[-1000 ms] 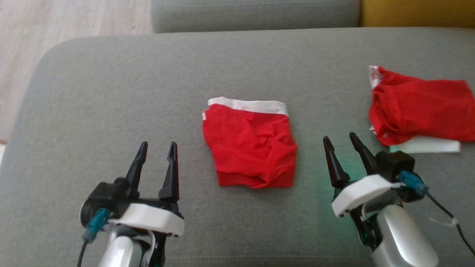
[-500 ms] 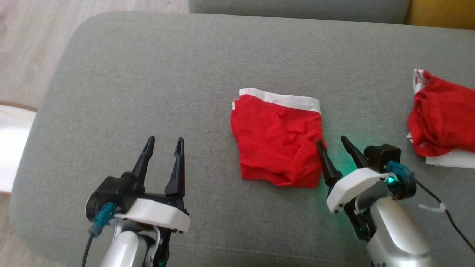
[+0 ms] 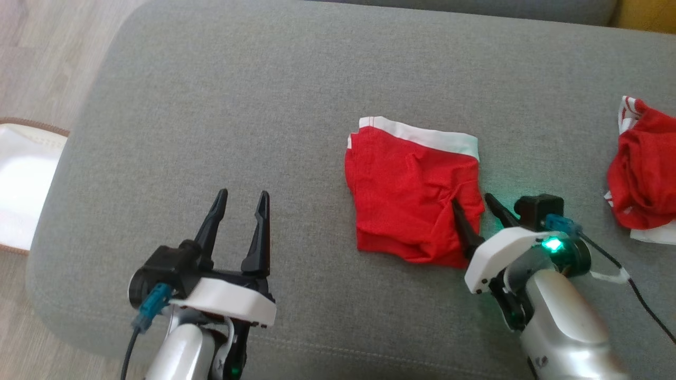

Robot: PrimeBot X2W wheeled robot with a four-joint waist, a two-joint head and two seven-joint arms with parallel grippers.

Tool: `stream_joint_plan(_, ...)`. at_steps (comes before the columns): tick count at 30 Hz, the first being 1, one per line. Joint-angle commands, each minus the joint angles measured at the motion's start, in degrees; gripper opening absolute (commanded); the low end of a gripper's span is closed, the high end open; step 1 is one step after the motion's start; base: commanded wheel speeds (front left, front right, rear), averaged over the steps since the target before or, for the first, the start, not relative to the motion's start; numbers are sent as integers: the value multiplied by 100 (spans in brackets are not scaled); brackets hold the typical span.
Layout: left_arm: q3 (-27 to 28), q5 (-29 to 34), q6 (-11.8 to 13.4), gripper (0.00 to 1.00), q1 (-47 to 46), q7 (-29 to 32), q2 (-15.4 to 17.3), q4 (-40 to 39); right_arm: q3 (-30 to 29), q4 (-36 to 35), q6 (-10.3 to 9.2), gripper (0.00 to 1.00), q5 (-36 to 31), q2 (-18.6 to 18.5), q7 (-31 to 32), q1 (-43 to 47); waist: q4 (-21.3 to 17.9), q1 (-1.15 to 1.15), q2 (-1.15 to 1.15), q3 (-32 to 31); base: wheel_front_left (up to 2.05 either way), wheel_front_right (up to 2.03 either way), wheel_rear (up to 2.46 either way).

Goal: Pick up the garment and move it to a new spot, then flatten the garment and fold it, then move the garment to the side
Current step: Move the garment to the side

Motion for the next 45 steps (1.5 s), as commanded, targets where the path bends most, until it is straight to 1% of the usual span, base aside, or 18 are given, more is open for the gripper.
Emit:
stream_joint_plan(1,144,-30,43,100,-257,-69,15,-204,215,-78,21,100,43,22,42,-206,25,0,0,35,0,0,0)
stream_joint_plan(4,139,-37,54,100,-256,-69,15,-201,353,43,21,100,7,22,138,-268,34,0,0,70,0,0,0)
stream_joint_plan(5,139,-38,58,100,-258,-69,15,-201,404,71,21,71,-14,22,151,-287,30,0,0,78,0,0,0)
stream_joint_plan(6,139,-38,62,100,-260,-69,15,-201,445,80,21,0,-30,22,130,-305,22,0,0,82,0,0,0)
stream_joint_plan(9,169,-33,77,100,-267,-69,15,-193,484,101,21,0,-168,22,-36,-374,-48,0,0,60,0,0,0)
stream_joint_plan(14,265,7,58,100,-257,-69,15,-200,289,116,21,0,-1049,17,-385,-545,-285,0,0,-5,0,0,0)
stream_joint_plan(17,313,31,34,100,-248,-69,15,-209,200,-8,21,0,-1510,-110,-514,-640,-474,0,0,-40,0,0,0)
stream_joint_plan(19,342,51,17,100,-243,-69,15,-213,232,-128,21,0,-1717,-270,-530,-700,-613,0,0,-55,0,0,0)
stream_joint_plan(24,379,91,-1,100,-257,-69,15,-248,569,-474,21,0,-1839,-910,-345,-844,-952,0,0,-49,0,0,0)
stream_joint_plan(25,379,91,-1,100,-257,-69,15,-248,569,-474,21,0,-1839,-910,-345,-844,-952,0,0,-49,0,0,0)
stream_joint_plan(26,386,99,-6,100,-266,-69,15,-254,663,-553,21,0,-1812,-1083,-275,-884,-1014,0,0,-33,0,0,0)
stream_joint_plan(29,395,121,-28,100,-316,-69,15,-267,930,-780,21,0,-1659,-1698,-49,-1040,-1177,0,0,52,0,0,0)
stream_joint_plan(31,390,128,-38,100,-359,-69,15,-275,1039,-887,21,0,-1417,-2109,129,-1147,-1265,0,0,121,0,0,0)
stream_joint_plan(33,372,118,-45,100,-412,-69,15,-283,1152,-950,21,0,-1235,-2608,305,-1255,-1320,0,0,209,0,0,0)
stream_joint_plan(35,318,101,-55,100,-484,-69,15,-290,1156,-960,21,0,-1166,-3116,429,-1353,-1336,0,0,311,0,0,0)
stream_joint_plan(38,243,68,-50,100,-604,-69,15,-295,1045,-892,21,0,-1030,-3652,561,-1409,-1307,0,0,455,0,0,0)
stream_joint_plan(41,194,4,-34,100,-711,-69,15,-298,902,-795,21,0,-956,-3945,672,-1419,-1250,0,0,586,0,0,0)
stream_joint_plan(45,160,-38,-27,100,-784,-69,15,-294,653,-694,21,0,-879,-3993,780,-1374,-1169,0,0,725,0,0,0)
